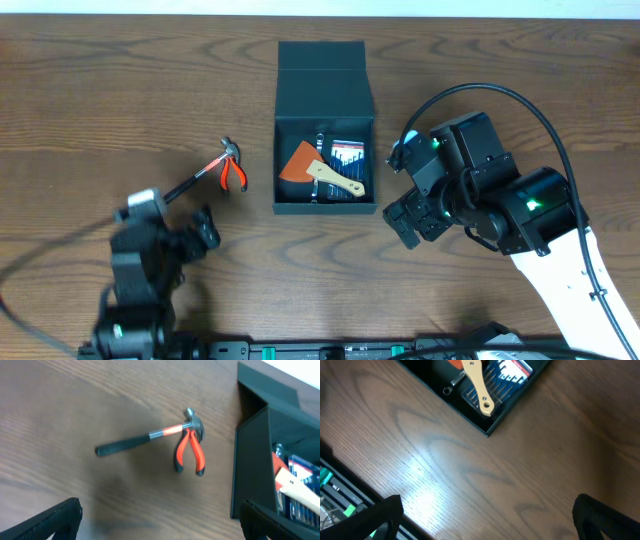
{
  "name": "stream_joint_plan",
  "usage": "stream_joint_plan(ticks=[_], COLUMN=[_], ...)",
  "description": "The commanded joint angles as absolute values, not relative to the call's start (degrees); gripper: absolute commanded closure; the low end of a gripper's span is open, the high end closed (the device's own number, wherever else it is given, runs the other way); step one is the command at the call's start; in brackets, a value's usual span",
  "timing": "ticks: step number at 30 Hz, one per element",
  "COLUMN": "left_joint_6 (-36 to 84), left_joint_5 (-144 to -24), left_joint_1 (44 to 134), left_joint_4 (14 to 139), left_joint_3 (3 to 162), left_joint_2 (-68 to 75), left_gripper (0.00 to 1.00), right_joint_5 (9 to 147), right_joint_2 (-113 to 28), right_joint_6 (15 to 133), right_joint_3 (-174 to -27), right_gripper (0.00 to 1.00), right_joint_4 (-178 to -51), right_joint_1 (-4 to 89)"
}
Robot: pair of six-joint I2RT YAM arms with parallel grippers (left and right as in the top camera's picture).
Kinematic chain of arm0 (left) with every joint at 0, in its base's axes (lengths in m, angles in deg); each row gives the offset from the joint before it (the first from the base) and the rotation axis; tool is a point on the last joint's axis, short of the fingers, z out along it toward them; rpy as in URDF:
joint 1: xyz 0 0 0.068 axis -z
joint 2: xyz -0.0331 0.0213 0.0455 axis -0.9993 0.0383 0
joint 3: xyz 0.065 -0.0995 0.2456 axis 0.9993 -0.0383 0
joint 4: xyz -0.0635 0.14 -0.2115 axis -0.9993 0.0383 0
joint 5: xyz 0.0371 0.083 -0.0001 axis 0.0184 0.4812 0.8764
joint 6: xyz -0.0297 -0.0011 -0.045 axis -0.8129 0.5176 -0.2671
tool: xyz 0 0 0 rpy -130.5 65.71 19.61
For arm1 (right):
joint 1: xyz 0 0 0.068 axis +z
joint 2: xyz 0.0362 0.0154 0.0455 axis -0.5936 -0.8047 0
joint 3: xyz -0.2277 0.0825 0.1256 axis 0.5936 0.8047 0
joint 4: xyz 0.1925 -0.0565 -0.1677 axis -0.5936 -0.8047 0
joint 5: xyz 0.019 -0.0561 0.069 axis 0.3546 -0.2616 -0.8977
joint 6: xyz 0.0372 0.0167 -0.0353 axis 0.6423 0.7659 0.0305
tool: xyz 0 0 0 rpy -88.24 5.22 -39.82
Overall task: Pack container
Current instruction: 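Move the left gripper over the red-handled hammer and lower it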
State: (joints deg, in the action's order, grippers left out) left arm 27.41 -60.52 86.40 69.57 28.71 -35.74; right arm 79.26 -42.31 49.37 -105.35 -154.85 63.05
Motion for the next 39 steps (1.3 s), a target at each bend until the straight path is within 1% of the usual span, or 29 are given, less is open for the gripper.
stream_joint_plan(ticks=[1,4,7,12,15,19,23,28,39], left_joint_6=[33.7,38.6,41.1,42.6,46.4,47.1,58.0,66.7,73.9], left_joint_5=[-59.3,-59.3,-59.3,-59.3,-59.3,-59.3,-59.1,-54.9,-55.8], left_joint_1=[86.2,86.2,86.2,86.2,86.2,86.2,86.6,86.5,86.6], left_joint_4=[72.1,77.2,81.7,83.4,80.5,75.2,72.9,72.7,69.4], left_joint_3=[38.3,47.5,55.9,63.0,63.1,63.1,63.1,63.1,63.1], left_joint_2=[-21.9,-9.1,1.6,12.7,15.7,17.9,19.3,22.2,28.5], left_gripper=[0.01,0.01,0.01,0.01,0.01,0.01,0.01,0.01,0.01], right_joint_5=[79.4,79.4,79.4,79.4,79.4,79.4,79.4,79.4,79.4], right_joint_2=[-42.1,-42.1,-42.1,-42.1,-42.1,-42.1,-42.1,-42.1,-42.1], right_joint_6=[50.3,50.3,50.3,50.3,50.3,50.3,50.3,50.3,50.3], right_joint_3=[-105.3,-105.3,-105.3,-105.3,-105.3,-105.3,-105.3,-105.3,-105.3], right_gripper=[0.01,0.01,0.01,0.01,0.01,0.01,0.01,0.01,0.01], right_joint_4=[-154.9,-154.9,-154.9,-154.9,-154.9,-154.9,-154.9,-154.9,-154.9], right_joint_1=[62.5,62.5,62.5,62.5,62.5,62.5,62.5,62.5,62.5])
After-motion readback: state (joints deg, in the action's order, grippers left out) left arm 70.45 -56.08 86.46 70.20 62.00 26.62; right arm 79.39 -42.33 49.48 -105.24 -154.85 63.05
